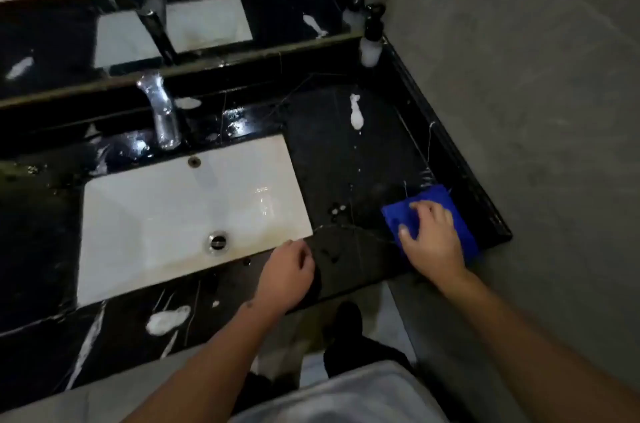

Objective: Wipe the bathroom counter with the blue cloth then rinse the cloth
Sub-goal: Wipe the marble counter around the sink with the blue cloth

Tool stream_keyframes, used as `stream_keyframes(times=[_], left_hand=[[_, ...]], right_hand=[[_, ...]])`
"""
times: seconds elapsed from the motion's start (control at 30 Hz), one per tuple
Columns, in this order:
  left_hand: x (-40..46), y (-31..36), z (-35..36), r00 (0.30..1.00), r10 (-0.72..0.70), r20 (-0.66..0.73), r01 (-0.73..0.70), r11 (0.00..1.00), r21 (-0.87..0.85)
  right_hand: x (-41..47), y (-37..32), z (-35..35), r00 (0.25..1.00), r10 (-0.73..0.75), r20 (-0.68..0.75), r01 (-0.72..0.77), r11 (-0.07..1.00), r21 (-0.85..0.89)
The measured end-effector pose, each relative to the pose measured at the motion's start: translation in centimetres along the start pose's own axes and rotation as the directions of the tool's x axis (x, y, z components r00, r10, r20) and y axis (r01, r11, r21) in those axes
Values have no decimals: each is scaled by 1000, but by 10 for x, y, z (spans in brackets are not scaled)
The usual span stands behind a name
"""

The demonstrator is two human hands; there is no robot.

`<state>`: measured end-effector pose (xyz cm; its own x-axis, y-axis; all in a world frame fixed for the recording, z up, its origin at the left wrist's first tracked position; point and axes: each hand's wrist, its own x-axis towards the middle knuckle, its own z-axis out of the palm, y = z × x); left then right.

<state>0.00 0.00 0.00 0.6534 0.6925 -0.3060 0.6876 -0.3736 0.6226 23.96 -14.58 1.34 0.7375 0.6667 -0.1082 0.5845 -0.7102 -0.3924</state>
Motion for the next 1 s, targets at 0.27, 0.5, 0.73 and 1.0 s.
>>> stream_keyframes(times=[0.27,0.5,0.73,1.0], left_hand=[[25,-14,46,966,33,-257,33,968,249],[22,-23,64,966,21,-258,75,932,356],[24,-21,62,967,-26,-255,110,941,319],[18,-26,56,956,13,-293,36,987,158]], right_hand=[[29,28,54,994,4,114,34,942,-334],[71,-11,80,997,-46,68,65,948,-312],[74,-70,107,858,-439,268,508,802,-313],[53,8,66,714,-546,439,682,684,-259]])
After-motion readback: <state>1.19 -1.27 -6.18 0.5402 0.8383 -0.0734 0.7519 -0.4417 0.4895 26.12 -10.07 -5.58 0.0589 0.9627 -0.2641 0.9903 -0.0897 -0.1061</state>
